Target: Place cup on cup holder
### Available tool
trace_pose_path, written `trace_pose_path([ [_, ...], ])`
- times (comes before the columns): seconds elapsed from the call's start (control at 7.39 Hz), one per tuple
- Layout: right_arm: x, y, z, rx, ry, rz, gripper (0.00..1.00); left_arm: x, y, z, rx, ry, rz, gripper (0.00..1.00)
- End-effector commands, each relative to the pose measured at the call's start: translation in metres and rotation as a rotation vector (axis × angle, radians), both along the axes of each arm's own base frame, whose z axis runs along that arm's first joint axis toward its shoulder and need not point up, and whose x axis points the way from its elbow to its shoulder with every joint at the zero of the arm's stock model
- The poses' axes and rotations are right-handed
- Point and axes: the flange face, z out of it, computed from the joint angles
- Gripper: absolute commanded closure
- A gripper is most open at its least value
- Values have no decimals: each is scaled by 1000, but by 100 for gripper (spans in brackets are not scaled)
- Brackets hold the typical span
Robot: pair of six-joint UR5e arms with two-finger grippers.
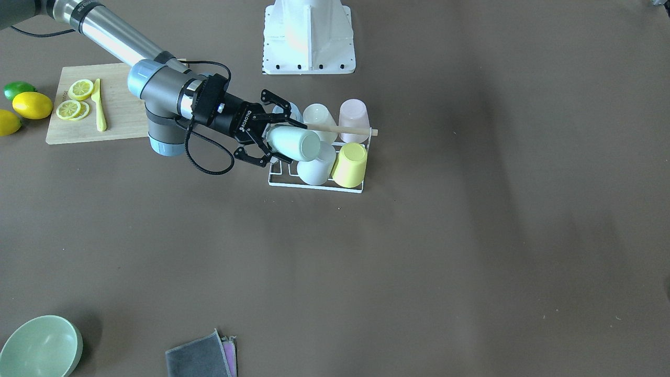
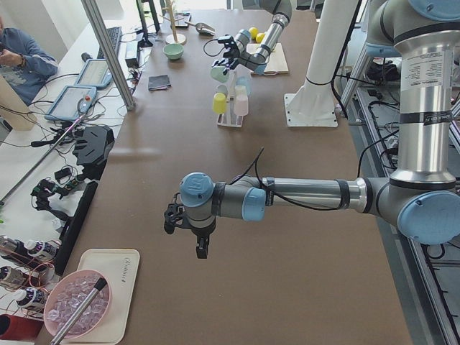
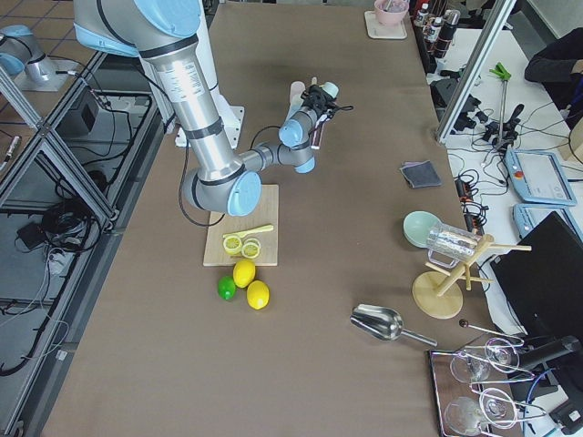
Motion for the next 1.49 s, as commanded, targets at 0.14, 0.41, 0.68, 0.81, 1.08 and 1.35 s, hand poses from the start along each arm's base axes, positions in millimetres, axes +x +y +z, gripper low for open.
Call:
trace_pose_path([
  [0.14, -2, 0, 9, 3, -14, -6, 100, -3, 25, -17, 23, -14, -10, 1],
  [0.41, 1, -1, 12, 4, -17, -5, 100, -3, 36, -21, 37, -43, -7, 1],
  [0.68, 4, 0, 15, 14, -22, -11, 100, -4, 36, -21, 37, -54, -10, 1],
  [0.81, 4, 0, 15, 14, -22, -11, 100, -4, 36, -22, 39, -49, -10, 1],
  [1.08, 5, -1, 15, 14, -24, -9, 100, -4, 36, -21, 35, -45, -9, 1],
  [1.35, 7, 1, 17, 24, -38, -8, 100, -4, 36, -19, 34, -46, -9, 1],
])
